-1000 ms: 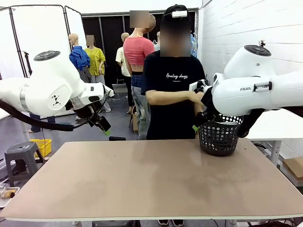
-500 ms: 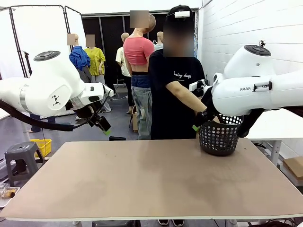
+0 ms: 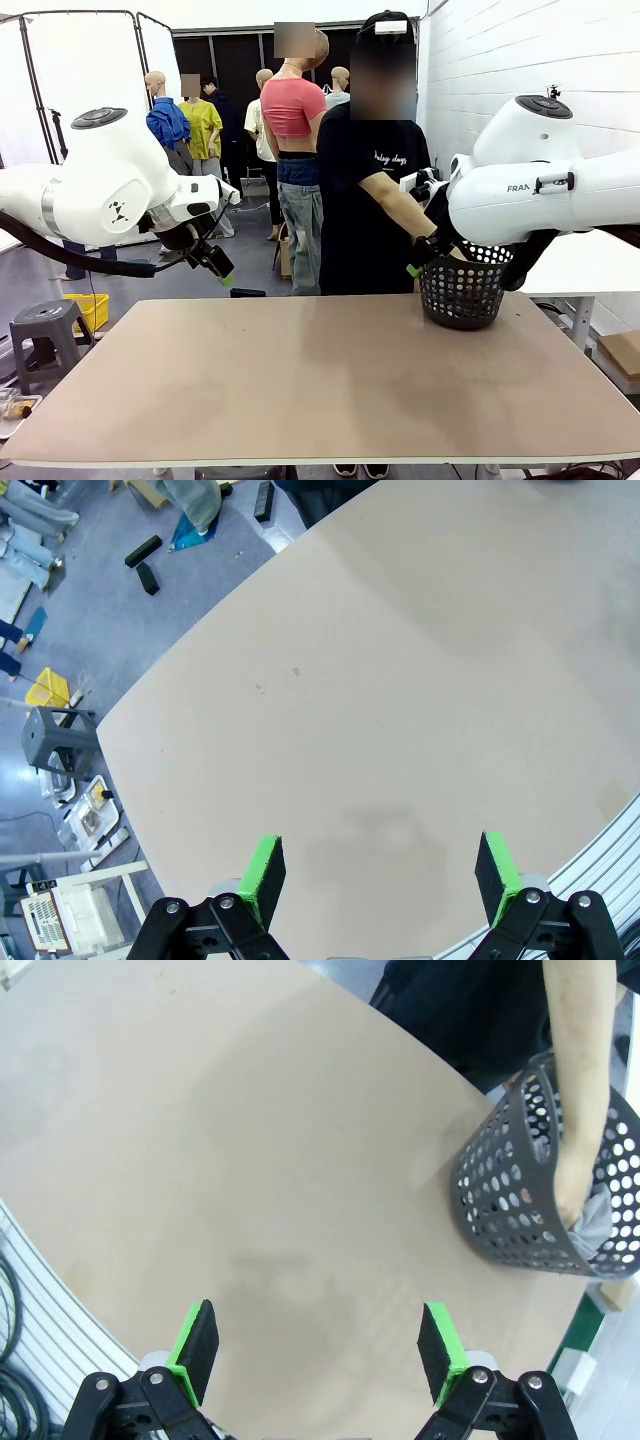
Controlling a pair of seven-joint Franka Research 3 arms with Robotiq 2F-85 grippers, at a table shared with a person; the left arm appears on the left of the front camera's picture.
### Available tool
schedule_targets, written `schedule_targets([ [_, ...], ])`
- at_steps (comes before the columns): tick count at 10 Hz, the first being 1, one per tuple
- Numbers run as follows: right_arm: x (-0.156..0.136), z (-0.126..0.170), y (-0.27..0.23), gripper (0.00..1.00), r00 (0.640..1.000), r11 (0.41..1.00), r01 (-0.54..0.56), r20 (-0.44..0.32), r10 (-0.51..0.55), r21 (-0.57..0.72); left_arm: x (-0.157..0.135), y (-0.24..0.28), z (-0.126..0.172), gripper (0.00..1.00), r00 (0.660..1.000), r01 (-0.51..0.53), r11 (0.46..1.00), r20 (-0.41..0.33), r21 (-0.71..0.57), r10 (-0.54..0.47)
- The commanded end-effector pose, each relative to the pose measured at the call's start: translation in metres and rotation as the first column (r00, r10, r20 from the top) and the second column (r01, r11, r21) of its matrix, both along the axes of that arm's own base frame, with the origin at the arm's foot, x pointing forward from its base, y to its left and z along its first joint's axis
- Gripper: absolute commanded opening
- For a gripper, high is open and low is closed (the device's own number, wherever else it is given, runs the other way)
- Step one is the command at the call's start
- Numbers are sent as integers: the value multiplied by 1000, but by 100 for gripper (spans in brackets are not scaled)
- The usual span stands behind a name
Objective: Fold the training pants.
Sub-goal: Grab both ends of the Training pants handed by a person.
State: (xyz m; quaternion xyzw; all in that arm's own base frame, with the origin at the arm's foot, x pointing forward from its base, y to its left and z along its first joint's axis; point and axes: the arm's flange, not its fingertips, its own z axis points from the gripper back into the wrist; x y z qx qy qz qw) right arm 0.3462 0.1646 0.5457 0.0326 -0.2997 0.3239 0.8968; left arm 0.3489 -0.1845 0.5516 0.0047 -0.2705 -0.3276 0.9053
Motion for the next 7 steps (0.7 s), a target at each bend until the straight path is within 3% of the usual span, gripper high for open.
schedule_targets([
  [1,0,0,0,100,1000,1000,1,0,-1,1,0,1,0,100,1000,-1,1000,-1,-1,1],
  [7,0,0,0,100,1000,1000,1,0,-1,1,0,1,0,100,1000,-1,1000,-1,-1,1],
])
